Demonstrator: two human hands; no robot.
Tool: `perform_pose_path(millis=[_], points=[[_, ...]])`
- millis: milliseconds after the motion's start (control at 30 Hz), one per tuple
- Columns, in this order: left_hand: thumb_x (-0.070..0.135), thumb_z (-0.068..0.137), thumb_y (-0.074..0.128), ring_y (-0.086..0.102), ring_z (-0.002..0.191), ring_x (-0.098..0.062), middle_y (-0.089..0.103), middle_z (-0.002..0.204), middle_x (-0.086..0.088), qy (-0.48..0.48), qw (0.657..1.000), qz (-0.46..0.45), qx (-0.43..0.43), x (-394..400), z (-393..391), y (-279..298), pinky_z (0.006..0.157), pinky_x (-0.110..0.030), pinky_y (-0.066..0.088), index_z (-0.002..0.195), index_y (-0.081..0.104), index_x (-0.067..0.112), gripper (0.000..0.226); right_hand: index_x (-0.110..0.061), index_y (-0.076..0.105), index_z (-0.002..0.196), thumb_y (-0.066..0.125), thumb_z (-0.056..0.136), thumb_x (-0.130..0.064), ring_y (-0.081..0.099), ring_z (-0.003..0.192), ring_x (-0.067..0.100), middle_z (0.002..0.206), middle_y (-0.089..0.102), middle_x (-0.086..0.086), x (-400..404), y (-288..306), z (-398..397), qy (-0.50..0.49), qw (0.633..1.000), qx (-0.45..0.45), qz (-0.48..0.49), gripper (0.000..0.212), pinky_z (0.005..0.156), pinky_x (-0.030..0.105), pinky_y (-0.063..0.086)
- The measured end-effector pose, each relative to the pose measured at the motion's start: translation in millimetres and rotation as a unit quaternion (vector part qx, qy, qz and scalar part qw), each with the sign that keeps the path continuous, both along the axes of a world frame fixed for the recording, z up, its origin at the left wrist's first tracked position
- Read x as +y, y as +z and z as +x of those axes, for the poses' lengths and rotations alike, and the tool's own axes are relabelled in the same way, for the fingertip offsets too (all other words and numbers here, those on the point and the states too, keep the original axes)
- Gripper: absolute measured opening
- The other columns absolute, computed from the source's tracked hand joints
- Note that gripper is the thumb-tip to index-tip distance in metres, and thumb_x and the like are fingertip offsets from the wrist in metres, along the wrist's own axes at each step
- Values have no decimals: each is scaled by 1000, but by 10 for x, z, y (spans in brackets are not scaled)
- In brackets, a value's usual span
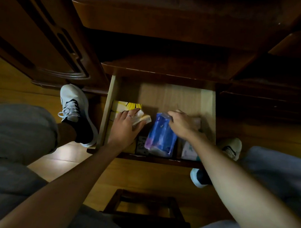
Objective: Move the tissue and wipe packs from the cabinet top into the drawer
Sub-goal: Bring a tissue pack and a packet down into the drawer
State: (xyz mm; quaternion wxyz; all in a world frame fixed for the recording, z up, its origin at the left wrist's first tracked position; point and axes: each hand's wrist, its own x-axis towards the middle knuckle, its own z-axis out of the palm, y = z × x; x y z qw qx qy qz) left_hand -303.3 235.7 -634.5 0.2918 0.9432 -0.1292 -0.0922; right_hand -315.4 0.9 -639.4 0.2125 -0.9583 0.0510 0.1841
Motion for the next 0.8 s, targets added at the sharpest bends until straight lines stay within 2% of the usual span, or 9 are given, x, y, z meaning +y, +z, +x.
perform_pose_path(millis=[67, 167, 233, 333, 400, 500, 567, 633, 800], points=[[42, 96, 61, 53, 120, -24, 61, 128, -6, 5, 1000, 2, -5, 16, 2, 2, 98, -40, 48, 140, 51, 19, 51, -21, 60, 112, 59, 91, -10, 57, 108, 26, 118, 57, 7, 148, -87, -95, 49, 994, -10, -92, 23, 81, 40, 50], [45, 97, 58, 52, 119, -23, 62, 128, -5, 11, 1000, 3, -6, 48, 27, 10, 97, -39, 46, 141, 51, 19, 51, -20, 49, 138, 62, 92, -13, 49, 124, 29, 135, 52, 10, 263, -212, -244, 82, 977, -18, -197, 49, 96, 43, 49], [46, 97, 57, 52, 117, -22, 63, 127, -4, 14, 1000, 3, -10, 64, 38, 13, 95, -38, 47, 141, 51, 21, 51, -22, 44, 144, 60, 93, -9, 46, 131, 30, 146, 46, 8, 213, -215, -216, 89, 983, -11, -158, 55, 99, 44, 48], [46, 97, 58, 51, 116, -22, 62, 128, -4, 21, 1000, 3, -3, 73, 48, -1, 94, -37, 47, 142, 50, 21, 52, -33, 32, 155, 49, 98, -11, 36, 144, 29, 165, 24, -1, 93, -97, -57, 56, 996, 72, 12, 64, 107, 48, 43], [46, 97, 58, 51, 117, -23, 61, 129, -5, 21, 1000, 3, 3, 69, 59, 1, 95, -40, 49, 142, 49, 20, 53, -38, 22, 158, 47, 101, -34, 27, 149, 31, 168, 16, -2, 91, -48, -5, 11, 991, 112, 72, 63, 113, 54, 36], [45, 97, 57, 51, 117, -23, 61, 129, -5, 27, 1000, -1, 3, 81, 69, 5, 95, -42, 50, 143, 49, 20, 53, -26, 17, 158, 68, 78, -67, 19, 149, 36, 165, 19, 8, 218, -68, -91, 64, 982, 176, 2, 103, 117, 58, 28], [44, 97, 57, 52, 116, -22, 62, 128, -5, 27, 1000, -7, -4, 87, 66, 17, 94, -42, 51, 142, 49, 20, 52, -19, 21, 154, 82, 67, -60, 31, 142, 36, 155, 32, 14, 255, -161, -186, 108, 978, 173, -49, 114, 112, 53, 35], [44, 97, 57, 53, 116, -23, 62, 128, -5, 27, 1000, -10, -6, 88, 69, 21, 94, -42, 51, 142, 50, 19, 51, -16, 21, 154, 88, 67, -47, 36, 139, 35, 150, 38, 14, 195, -215, -193, 112, 983, 136, -51, 113, 110, 48, 37], [44, 97, 59, 52, 117, -24, 61, 128, -5, 18, 1000, 1, 7, 100, 39, -49, 94, -42, 51, 140, 51, 20, 50, -28, 11, 160, 85, 76, -17, 31, 142, 30, 157, 29, 9, -30, -240, -222, 185, 971, 110, -99, 112, 108, 44, 39]])
